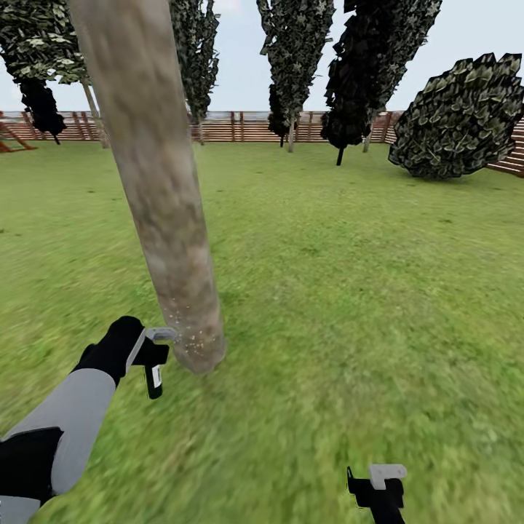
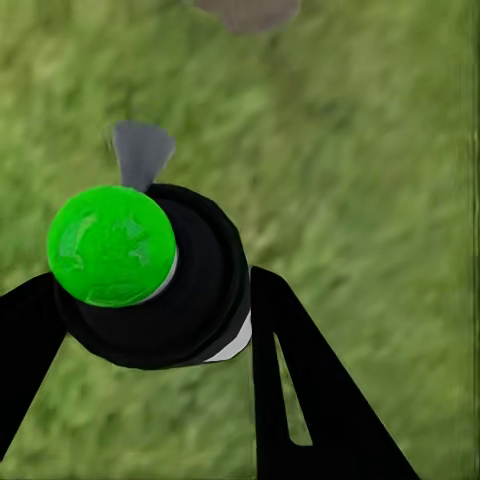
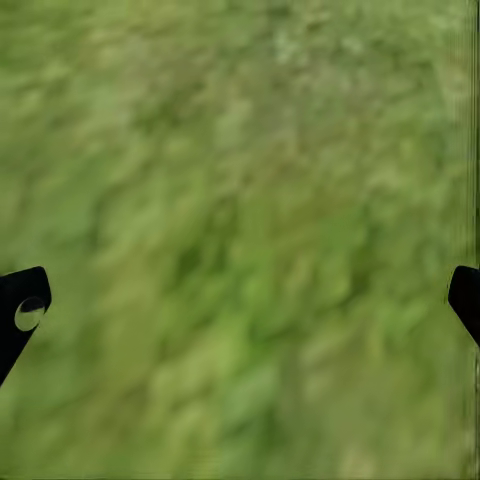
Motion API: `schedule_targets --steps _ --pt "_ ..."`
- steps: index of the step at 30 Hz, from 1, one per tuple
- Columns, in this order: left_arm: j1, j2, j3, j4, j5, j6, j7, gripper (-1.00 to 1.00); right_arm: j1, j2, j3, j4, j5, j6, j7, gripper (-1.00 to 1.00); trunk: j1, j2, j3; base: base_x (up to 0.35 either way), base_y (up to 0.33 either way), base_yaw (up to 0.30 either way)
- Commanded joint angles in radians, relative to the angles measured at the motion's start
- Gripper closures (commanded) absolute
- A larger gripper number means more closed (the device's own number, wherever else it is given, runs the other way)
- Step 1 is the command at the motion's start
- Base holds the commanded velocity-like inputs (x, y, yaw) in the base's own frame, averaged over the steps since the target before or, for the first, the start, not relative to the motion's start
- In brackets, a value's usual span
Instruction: In the garden, pick up the pesticide atomizer on the floor and spray pesticide onto both trees until each tree trunk is fully covered.
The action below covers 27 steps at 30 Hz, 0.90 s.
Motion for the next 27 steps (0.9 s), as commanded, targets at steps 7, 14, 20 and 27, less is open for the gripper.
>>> schedule_targets --steps 7,14,20,27 --pt "-0.005 -0.002 0.005 -0.003 -0.012 0.006 -0.009 1.0 0.0 0.0 0.009 0.0 -0.007 -0.001 -0.003 -1.0 0.0 0.0 -0.001 0.116 -0.267 0.001" --pt "-0.007 0.003 0.005 -0.002 -0.013 0.007 -0.009 1.0 0.0 0.0 0.009 0.0 -0.006 -0.001 -0.003 -1.0 0.0 0.0 -0.001 0.005 -0.272 0.06" --pt "-0.004 0.006 0.004 0.0 -0.013 0.005 -0.008 1.0 0.0 0.0 0.009 0.0 -0.007 -0.001 -0.003 -1.0 0.0 0.0 -0.001 0.11 -0.242 0.264" --pt "-0.002 0.001 0.005 0.0 -0.014 0.005 -0.007 1.0 0.0 0.001 0.01 0.0 -0.006 -0.001 -0.002 -1.0 0.0 0.0 -0.001 0.271 -0.168 0.061"
